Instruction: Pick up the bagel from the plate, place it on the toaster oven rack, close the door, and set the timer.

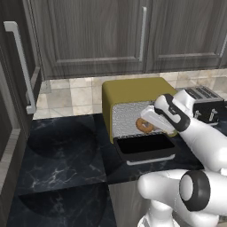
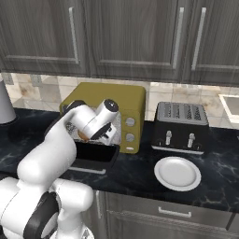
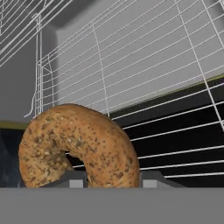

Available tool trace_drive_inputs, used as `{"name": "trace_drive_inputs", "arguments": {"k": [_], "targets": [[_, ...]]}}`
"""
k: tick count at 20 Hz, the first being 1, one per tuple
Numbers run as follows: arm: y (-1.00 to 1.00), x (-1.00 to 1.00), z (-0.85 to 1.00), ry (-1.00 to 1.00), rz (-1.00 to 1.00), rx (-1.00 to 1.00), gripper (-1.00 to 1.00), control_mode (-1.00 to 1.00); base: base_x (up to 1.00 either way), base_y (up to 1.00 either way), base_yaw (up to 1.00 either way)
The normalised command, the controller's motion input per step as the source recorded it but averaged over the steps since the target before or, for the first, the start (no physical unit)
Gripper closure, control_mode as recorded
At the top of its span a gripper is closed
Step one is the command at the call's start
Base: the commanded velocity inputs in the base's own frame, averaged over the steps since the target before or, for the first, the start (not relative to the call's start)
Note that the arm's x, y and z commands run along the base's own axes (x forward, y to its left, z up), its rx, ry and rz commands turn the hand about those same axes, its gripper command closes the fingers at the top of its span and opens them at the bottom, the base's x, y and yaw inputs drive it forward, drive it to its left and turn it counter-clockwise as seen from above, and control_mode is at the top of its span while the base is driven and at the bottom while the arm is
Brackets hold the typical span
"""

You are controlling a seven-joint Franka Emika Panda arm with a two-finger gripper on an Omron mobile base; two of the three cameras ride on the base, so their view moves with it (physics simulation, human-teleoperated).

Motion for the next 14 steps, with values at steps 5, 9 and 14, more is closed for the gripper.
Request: {"name": "trace_drive_inputs", "arguments": {"k": [5, 9, 14], "targets": [[0.02, 0.14, -0.09, 0.01, 0.00, 0.00, 1.00, -1.00, 0.00, 0.00, 0.00], [0.02, 0.06, -0.11, 0.00, 0.00, 0.00, 1.00, -1.00, 0.00, 0.00, 0.00], [0.04, 0.09, -0.08, 0.00, 0.00, 0.00, 1.00, -1.00, 0.00, 0.00, 0.00]]}}
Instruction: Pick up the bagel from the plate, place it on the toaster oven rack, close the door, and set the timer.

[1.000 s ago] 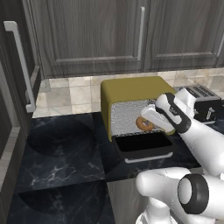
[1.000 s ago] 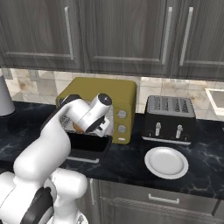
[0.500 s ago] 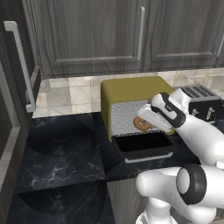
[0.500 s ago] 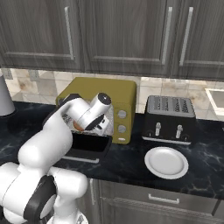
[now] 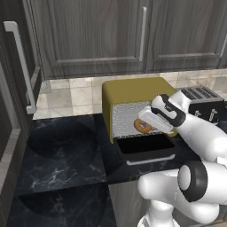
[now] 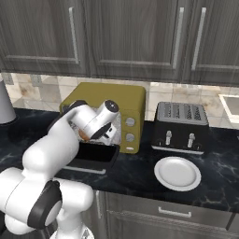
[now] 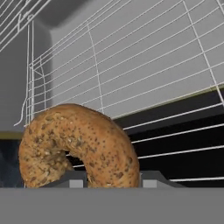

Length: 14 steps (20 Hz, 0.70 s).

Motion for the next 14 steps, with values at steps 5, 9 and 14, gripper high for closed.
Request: {"name": "trace_drive_inputs", "arguments": {"k": [5, 9, 14], "targets": [[0.04, 0.14, -0.04, 0.00, 0.00, 0.00, 1.00, -1.00, 0.00, 0.00, 0.00], [0.00, 0.07, -0.09, 0.00, 0.00, 0.00, 1.00, -1.00, 0.00, 0.00, 0.00], [0.00, 0.07, -0.14, 0.00, 0.00, 0.00, 1.00, -1.00, 0.00, 0.00, 0.00]]}}
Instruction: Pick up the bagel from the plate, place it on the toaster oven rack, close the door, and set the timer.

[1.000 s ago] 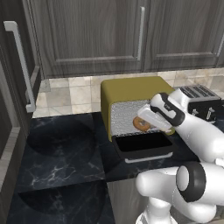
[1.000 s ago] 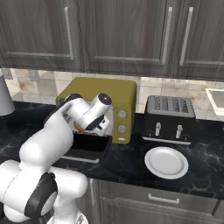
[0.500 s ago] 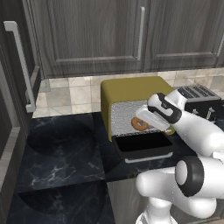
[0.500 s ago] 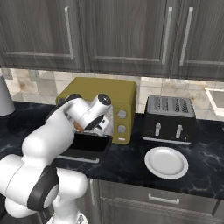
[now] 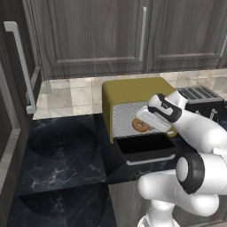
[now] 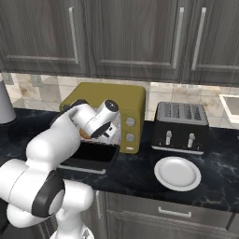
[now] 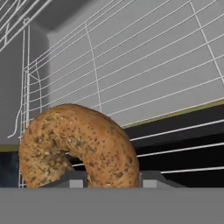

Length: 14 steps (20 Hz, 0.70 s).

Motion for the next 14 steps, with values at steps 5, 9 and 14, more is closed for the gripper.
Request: {"name": "trace_drive_inputs", "arguments": {"k": [5, 9, 14], "targets": [[0.00, 0.07, -0.12, 0.00, 0.00, 0.00, 1.00, -1.00, 0.00, 0.00, 0.00], [0.02, 0.00, -0.06, 0.00, 0.00, 0.00, -1.00, -1.00, 0.00, 0.00, 0.00], [0.00, -0.18, 0.01, -0.08, 0.00, 0.00, -1.00, -1.00, 0.00, 0.00, 0.00]]}}
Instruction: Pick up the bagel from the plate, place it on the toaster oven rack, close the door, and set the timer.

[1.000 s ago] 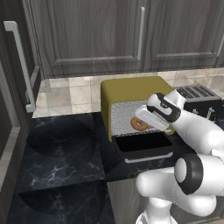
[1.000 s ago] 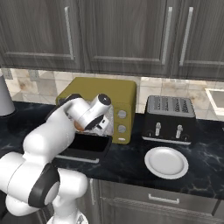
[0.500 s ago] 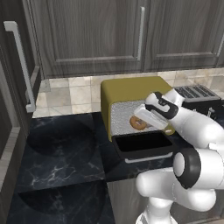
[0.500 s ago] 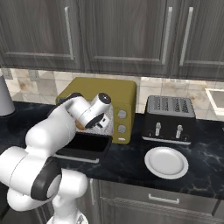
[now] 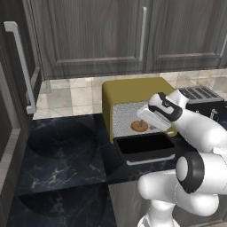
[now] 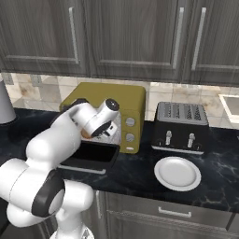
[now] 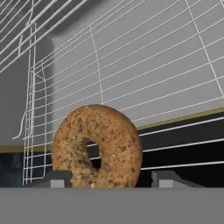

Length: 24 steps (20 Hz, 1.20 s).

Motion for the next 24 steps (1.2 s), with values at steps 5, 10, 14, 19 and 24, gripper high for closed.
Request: {"name": "trace_drive_inputs", "arguments": {"k": [5, 10, 14, 19, 24], "targets": [[0.00, -0.09, 0.16, -0.12, 0.00, 0.00, -1.00, -1.00, 0.00, 0.00, 0.00], [0.00, -0.62, 0.33, -0.12, -0.01, 0.00, -1.00, -1.00, 0.00, 0.00, 0.00], [-0.01, -0.69, 0.26, 0.03, -0.07, 0.00, -1.00, -1.00, 0.00, 0.00, 0.00], [-0.12, -0.30, 0.06, 0.21, -0.13, 0.00, -1.00, -1.00, 0.00, 0.00, 0.00], [-0.20, 0.00, 0.00, 0.24, -0.10, 0.00, -1.00, -1.00, 0.00, 0.00, 0.00]]}}
